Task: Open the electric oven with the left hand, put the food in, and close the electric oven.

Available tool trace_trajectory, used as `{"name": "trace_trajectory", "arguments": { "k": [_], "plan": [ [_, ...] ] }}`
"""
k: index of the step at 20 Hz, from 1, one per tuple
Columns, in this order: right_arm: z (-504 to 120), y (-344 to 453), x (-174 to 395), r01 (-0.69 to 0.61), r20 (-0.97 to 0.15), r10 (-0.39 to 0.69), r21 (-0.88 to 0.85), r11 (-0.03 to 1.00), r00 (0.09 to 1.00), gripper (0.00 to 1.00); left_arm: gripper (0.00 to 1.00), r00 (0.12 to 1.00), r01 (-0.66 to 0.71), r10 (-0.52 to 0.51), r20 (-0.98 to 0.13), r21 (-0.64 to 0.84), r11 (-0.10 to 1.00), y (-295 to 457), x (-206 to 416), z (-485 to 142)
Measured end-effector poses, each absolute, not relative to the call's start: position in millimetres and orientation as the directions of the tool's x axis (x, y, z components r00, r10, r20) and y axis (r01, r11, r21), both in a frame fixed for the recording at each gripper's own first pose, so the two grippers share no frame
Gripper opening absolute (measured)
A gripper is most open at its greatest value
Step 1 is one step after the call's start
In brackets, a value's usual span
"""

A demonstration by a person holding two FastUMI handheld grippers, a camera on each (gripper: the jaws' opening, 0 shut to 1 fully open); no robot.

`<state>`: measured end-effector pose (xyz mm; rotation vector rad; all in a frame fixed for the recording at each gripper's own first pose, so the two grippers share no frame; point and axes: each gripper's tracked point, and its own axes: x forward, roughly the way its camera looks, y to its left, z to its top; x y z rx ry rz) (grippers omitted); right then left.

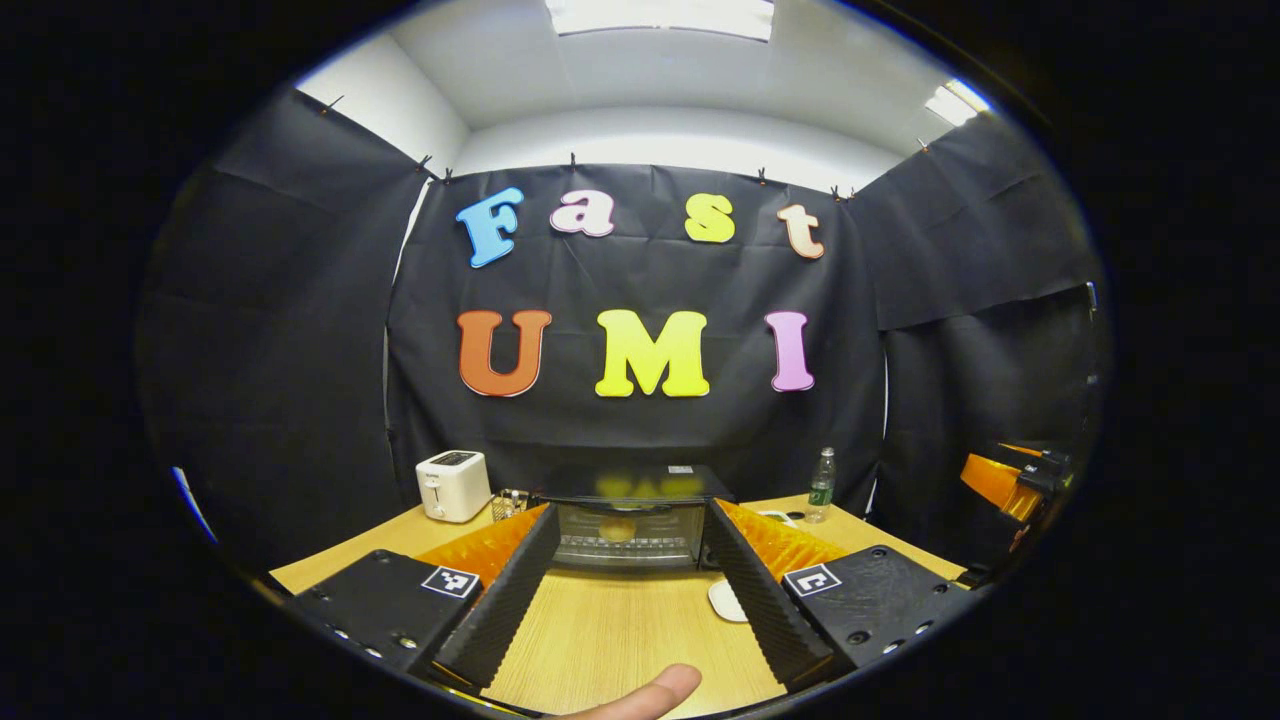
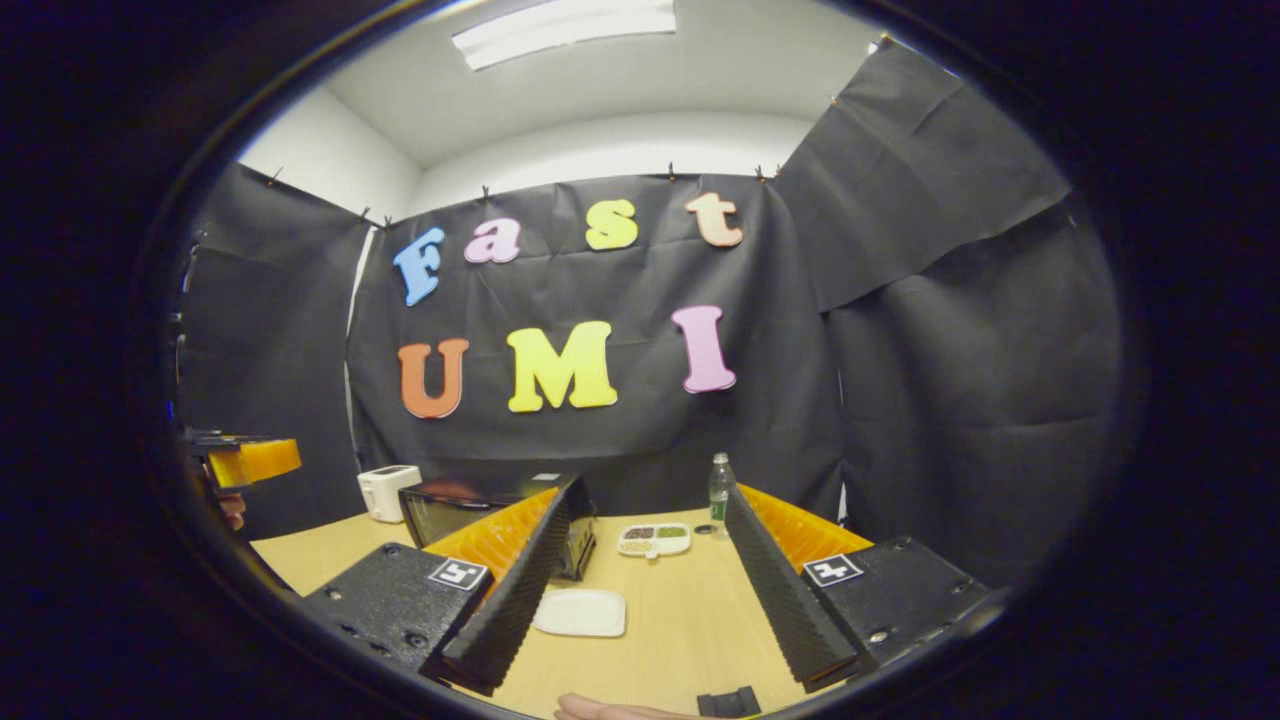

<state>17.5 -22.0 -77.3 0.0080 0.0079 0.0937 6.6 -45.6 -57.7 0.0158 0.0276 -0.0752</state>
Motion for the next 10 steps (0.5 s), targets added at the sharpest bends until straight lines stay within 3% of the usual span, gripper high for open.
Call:
{"name": "trace_trajectory", "arguments": {
  "k": [10],
  "plan": [
    [-66.7, -31.6, 6.6, -0.115, -0.003, 0.115, -0.014, 0.993, 0.993, 0.96, 0.95, 0.998, 0.0, 0.006, -0.07, 0.09, 0.996, -33.8, 5.2, -62.6]
  ]
}}
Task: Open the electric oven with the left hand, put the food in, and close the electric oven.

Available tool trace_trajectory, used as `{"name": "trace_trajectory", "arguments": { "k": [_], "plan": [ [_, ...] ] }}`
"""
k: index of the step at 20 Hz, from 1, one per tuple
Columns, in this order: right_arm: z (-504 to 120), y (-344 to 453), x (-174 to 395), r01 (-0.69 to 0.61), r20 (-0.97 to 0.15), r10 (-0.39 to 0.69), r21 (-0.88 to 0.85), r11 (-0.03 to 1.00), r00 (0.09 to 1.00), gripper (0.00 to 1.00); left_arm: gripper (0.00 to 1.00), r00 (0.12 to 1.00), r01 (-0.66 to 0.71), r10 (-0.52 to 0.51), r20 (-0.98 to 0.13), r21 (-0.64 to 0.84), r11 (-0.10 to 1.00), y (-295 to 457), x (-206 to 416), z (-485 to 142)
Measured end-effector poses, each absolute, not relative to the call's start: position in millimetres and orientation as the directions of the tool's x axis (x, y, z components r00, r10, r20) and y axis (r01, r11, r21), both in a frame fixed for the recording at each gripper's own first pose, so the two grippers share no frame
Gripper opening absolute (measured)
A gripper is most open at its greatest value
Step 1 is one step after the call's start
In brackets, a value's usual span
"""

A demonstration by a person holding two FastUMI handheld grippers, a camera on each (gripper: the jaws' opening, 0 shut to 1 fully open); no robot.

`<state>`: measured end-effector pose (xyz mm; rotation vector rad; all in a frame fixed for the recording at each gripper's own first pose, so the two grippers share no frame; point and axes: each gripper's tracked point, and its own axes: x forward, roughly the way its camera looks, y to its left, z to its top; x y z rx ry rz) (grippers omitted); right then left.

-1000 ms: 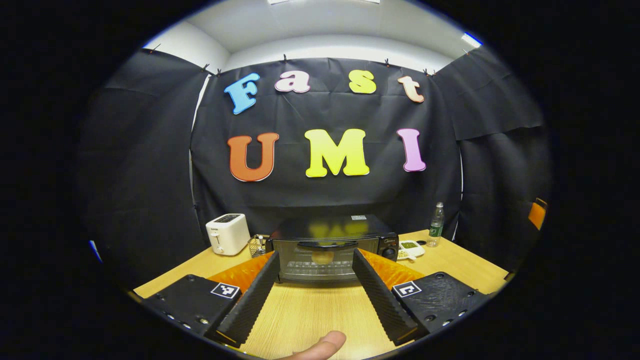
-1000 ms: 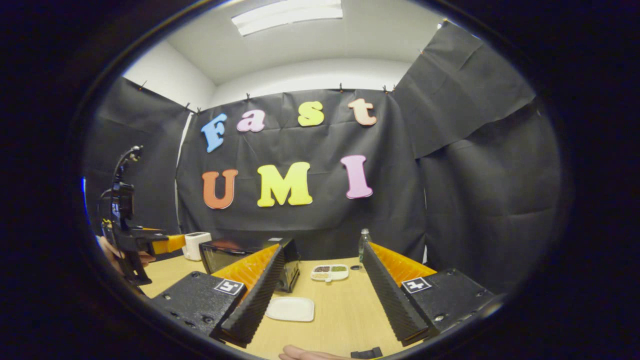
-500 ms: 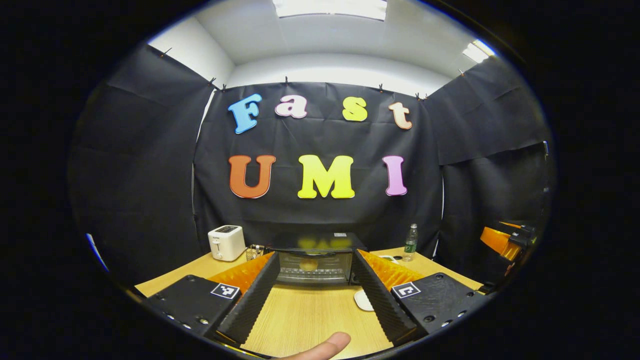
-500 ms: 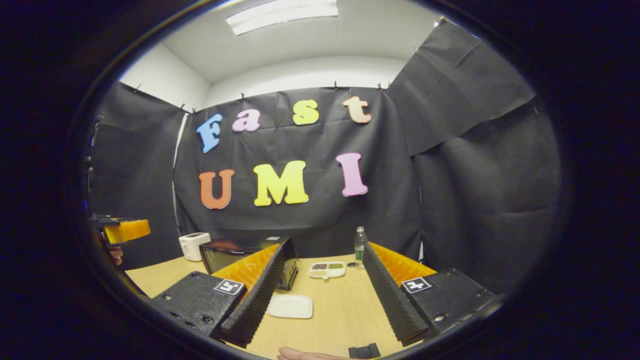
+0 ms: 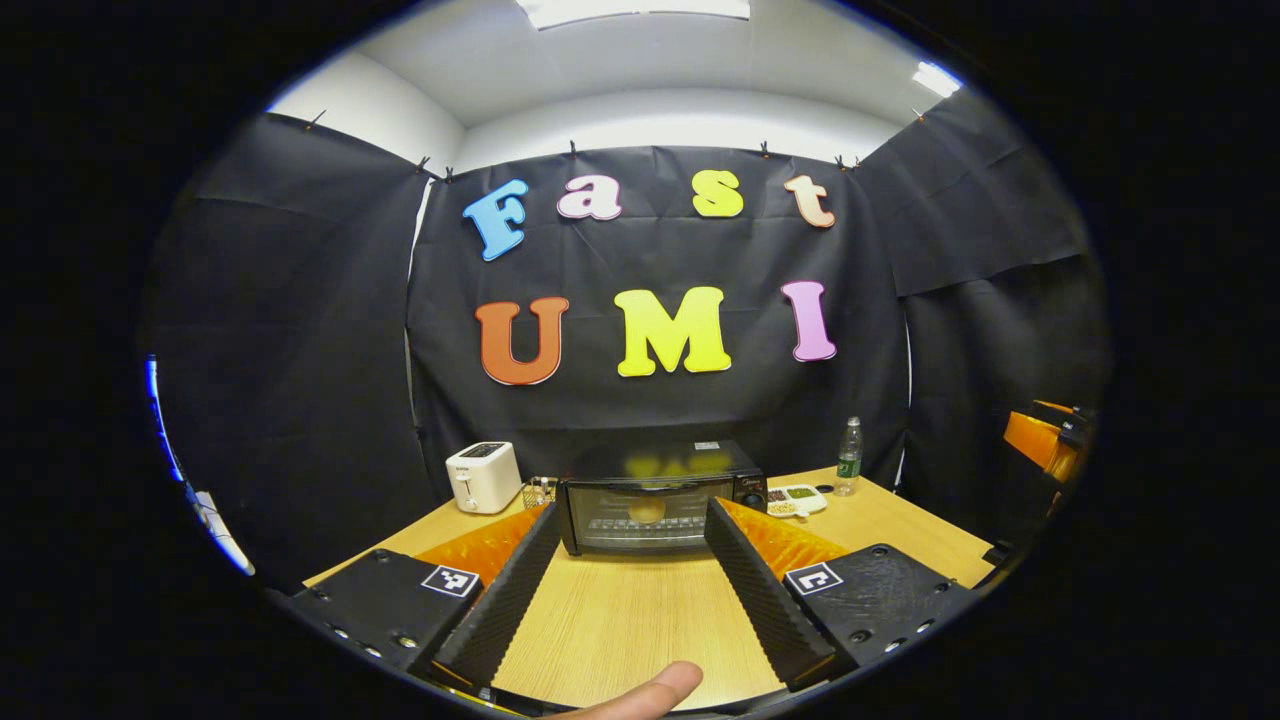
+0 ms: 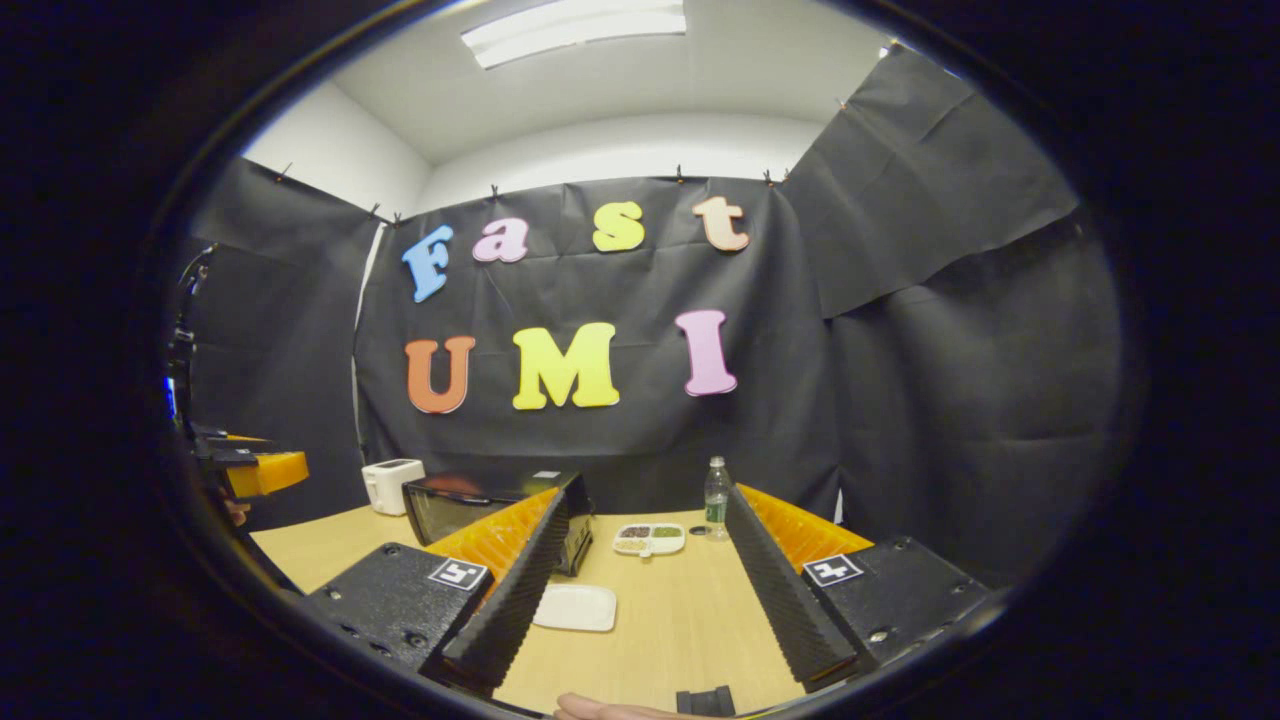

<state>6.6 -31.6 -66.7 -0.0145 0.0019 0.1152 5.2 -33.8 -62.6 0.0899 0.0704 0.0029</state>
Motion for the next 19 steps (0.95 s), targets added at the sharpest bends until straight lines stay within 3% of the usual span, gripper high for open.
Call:
{"name": "trace_trajectory", "arguments": {
  "k": [19],
  "plan": [
    [-60.8, -26.4, -0.1, -0.156, 0.027, 0.156, -0.001, 0.988, 0.987, 0.96, 0.95, 0.997, 0.0, 0.009, -0.078, 0.109, 0.994, -36.9, -10.8, -71.1]
  ]
}}
